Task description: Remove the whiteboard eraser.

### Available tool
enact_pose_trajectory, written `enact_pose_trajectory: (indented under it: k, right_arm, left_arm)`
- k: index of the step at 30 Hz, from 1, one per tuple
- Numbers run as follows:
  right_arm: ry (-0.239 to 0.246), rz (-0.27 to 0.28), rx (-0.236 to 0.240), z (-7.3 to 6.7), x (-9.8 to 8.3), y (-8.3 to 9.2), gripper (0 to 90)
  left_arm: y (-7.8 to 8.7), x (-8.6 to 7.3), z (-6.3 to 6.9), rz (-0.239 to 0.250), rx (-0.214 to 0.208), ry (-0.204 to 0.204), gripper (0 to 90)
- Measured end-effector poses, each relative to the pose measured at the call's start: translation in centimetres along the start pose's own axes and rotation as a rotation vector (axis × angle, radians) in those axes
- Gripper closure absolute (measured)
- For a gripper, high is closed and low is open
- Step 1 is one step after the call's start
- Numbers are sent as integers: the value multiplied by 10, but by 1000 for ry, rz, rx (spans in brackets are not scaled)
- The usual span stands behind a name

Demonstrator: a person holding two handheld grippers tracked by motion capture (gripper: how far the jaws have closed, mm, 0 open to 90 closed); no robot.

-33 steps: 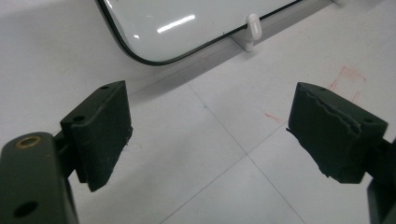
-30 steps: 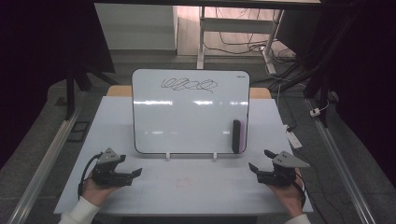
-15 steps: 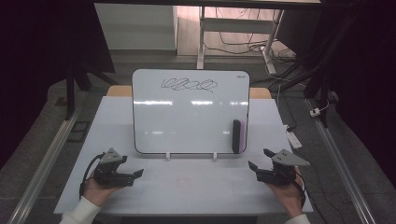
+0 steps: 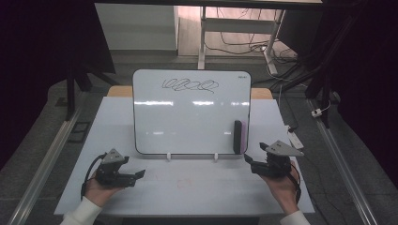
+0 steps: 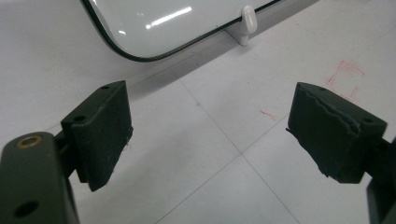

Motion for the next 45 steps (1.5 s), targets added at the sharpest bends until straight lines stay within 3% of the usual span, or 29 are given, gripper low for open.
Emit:
enact_pose_trajectory:
  k: [10, 21, 36, 45]
  right_arm:
    - [-25, -51, -27, -16, 16, -22, 329]
    - [-7, -96, -85, -29, 10, -40, 411]
    - [-17, -94, -184, -23, 9, -41, 605]
    - [-24, -78, -191, -15, 11, -38, 645]
  left_arm:
    - [1, -1, -1, -1, 0, 1, 143]
    - [1, -3, -1, -3, -1, 3, 143]
    - [0, -4, -3, -5, -2, 5, 142]
    - [0, -5, -4, -9, -2, 6, 142]
Point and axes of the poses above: each handheld gripper's, and its own axes: y roughly backward along the jaws, x roughly out of its top, z roughly to its right, the point moved 10 cm from there along -y, roughly forward along the jaws, and after that the axes turned 13 degrees about -x, right-handed, at the moved point
